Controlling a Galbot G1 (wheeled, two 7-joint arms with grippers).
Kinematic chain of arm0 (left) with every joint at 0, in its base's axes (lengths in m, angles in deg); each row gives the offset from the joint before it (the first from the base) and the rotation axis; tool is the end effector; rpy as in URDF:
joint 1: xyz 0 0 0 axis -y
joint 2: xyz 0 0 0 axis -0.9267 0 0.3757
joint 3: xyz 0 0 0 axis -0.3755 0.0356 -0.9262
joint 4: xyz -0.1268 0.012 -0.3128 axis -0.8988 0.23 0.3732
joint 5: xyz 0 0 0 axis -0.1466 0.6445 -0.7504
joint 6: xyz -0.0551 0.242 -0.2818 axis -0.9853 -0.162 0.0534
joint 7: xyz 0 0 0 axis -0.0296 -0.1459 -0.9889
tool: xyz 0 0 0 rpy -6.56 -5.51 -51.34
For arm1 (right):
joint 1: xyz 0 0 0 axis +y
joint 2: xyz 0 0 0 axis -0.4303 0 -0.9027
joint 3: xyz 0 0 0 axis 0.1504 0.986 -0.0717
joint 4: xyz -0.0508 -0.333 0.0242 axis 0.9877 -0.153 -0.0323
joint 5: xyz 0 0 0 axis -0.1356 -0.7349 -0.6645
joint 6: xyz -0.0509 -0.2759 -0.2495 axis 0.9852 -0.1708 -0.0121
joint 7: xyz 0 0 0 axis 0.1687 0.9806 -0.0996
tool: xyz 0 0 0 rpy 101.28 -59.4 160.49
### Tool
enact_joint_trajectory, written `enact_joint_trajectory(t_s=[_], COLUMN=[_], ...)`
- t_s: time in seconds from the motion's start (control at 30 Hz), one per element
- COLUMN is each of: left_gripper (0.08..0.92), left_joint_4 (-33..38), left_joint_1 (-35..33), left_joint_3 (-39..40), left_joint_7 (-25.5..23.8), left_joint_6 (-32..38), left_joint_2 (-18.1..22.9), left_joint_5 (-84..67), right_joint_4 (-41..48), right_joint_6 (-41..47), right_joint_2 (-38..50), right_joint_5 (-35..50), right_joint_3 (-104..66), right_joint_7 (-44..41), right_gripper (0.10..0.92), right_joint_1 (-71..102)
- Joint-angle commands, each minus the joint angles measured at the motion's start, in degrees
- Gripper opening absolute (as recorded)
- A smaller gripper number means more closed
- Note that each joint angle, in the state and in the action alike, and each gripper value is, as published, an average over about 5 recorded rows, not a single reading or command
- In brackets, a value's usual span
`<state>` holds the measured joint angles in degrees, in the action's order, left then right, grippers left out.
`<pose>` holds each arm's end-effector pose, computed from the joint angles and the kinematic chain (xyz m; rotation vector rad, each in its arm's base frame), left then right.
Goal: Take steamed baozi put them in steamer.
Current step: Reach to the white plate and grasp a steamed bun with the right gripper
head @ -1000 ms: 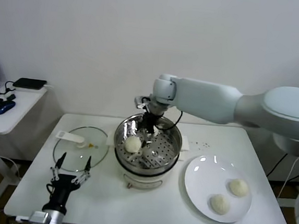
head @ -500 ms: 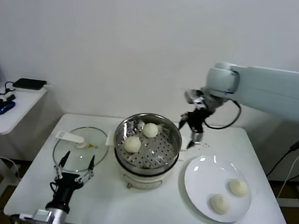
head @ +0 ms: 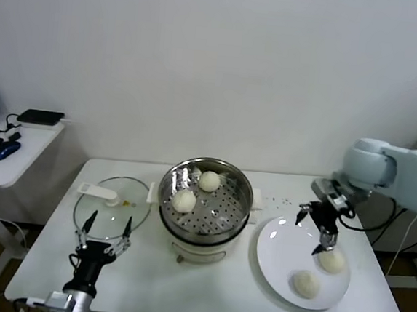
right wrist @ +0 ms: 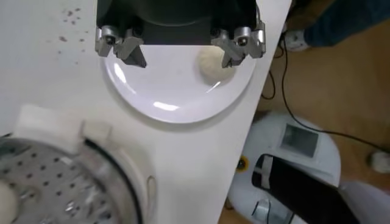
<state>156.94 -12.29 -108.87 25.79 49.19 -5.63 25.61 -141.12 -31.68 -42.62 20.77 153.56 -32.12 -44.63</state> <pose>0.1842 0.0539 -0.3176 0.0635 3.1034 0.1471 0.4611 -0.0984 -0.0955 1.5325 -1.1365 1.3509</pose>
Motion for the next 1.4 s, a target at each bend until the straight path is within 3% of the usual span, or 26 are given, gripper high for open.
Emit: enact_joint_trajectory(t_s=[0.03,1.4], left_gripper=[0.823,0.823], left_joint_4=[0.0,-1.2], left_joint_1=[-0.4,-1.2], left_joint_3=[-0.2,-0.2], left_joint_7=[0.0,0.0], left_joint_6=[0.2,0.4], left_joint_2=[0.0,0.7], left_joint_5=[0.2,0.8], right_joint_4=[-2.1,8.0], right_joint_6=[-1.0,-2.5], right_joint_2=[6.2,2.0], right_joint_5=[-13.1,-21.4], right_joint_3=[-8.5,-21.0], right_joint_7=[0.4,2.0], right_gripper=[0.823,0.823], right_joint_1=[14.7,35.4])
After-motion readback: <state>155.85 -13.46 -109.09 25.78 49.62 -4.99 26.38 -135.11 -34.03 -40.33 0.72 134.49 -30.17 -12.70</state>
